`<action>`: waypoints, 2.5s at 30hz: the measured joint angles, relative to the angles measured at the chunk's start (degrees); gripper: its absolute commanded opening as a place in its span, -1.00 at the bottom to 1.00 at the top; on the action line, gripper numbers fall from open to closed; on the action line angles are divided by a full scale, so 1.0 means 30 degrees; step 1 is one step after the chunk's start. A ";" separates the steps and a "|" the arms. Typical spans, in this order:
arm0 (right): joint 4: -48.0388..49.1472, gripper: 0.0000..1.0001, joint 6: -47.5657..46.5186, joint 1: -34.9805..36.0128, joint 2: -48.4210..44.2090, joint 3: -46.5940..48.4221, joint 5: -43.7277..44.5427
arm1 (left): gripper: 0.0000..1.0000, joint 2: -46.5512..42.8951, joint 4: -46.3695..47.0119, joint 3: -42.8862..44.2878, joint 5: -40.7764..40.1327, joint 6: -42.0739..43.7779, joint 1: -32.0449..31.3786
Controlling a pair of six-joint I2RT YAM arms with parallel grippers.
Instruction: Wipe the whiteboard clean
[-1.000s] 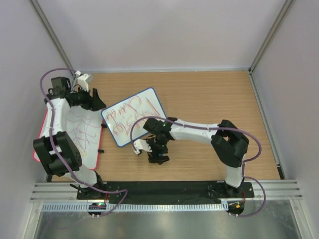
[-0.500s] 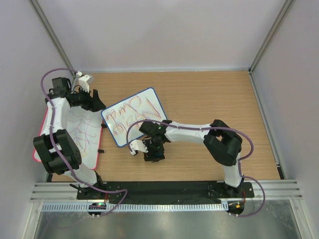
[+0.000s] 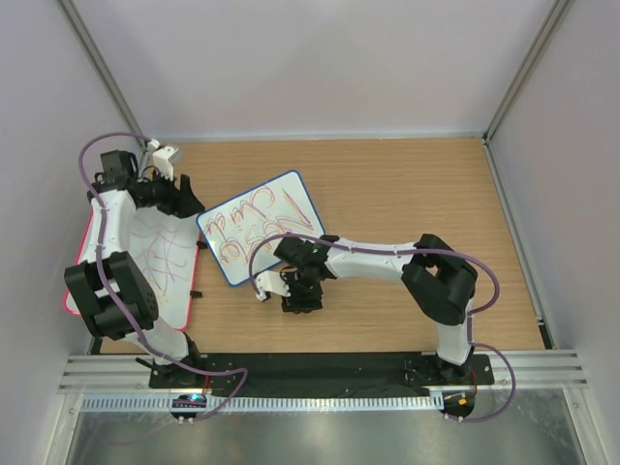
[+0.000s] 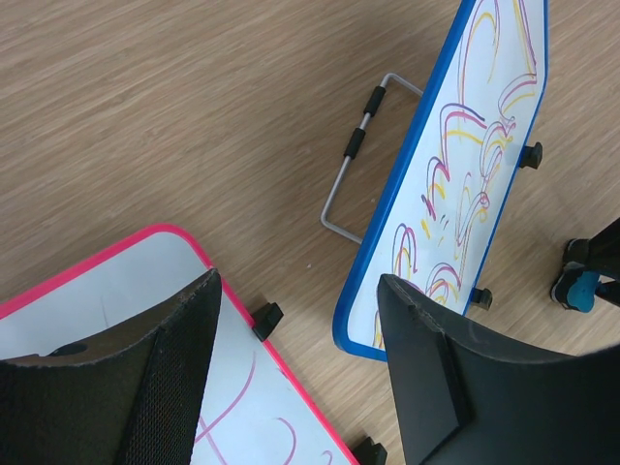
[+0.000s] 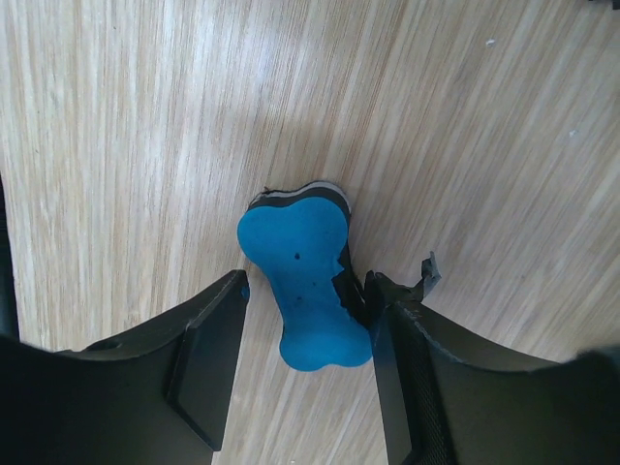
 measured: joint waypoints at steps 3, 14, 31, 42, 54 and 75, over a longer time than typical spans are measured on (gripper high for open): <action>0.0255 0.15 0.0219 0.0058 -0.0590 -0.0313 0.0160 | 0.33 0.0000 0.0000 0.0000 -0.0007 0.0000 0.0000; 0.0969 0.15 0.0780 0.0226 -0.0962 -0.0597 0.0481 | 0.32 0.0000 -0.0007 -0.0007 -0.0036 0.0036 0.0000; 0.0780 0.06 0.0619 0.0233 -0.0954 -0.0605 0.0568 | 0.32 0.0000 0.0000 -0.0073 -0.0073 -0.0022 0.0044; 0.0408 -0.07 0.0408 0.0233 -0.0539 -0.0466 0.0554 | 0.31 0.0248 0.0029 -0.0080 -0.0692 -0.0095 0.0066; 0.0474 -0.71 0.0590 0.0233 -0.0364 -0.0364 0.0510 | 0.25 0.0699 0.0095 -0.0073 -0.0678 -0.0146 0.0066; 0.5960 -0.98 0.4750 -0.0306 -0.3679 -0.3942 0.1843 | 0.17 0.2390 -0.3956 0.1260 0.2710 0.2769 0.0882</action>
